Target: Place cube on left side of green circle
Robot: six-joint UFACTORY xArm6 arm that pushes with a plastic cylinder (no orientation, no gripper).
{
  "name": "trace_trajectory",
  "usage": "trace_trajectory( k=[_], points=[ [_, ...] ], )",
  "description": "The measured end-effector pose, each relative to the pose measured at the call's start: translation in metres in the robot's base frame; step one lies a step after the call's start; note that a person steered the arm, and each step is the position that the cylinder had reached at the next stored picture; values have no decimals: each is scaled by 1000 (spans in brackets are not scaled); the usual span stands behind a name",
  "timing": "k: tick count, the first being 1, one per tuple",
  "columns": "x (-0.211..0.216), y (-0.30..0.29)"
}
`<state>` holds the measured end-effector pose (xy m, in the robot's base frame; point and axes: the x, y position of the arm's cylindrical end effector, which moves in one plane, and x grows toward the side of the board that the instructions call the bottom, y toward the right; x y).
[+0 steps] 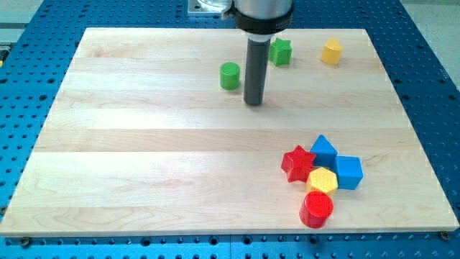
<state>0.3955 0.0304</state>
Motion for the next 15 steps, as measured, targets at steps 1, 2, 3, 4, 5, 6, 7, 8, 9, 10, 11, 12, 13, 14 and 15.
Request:
trace_trajectory(
  k=[1, 2, 3, 4, 5, 6, 7, 8, 9, 10, 11, 12, 13, 14, 15],
  points=[
    [-43, -39],
    [-74, -28],
    [-89, -28],
    [-79, -25],
    [-14, 19],
    [16, 122],
    [92, 212],
    [182, 192],
    [176, 139],
    [142, 133],
    [109, 109],
    [51, 71],
    [-9, 7],
    [-42, -44],
    [38, -13]
  ],
)
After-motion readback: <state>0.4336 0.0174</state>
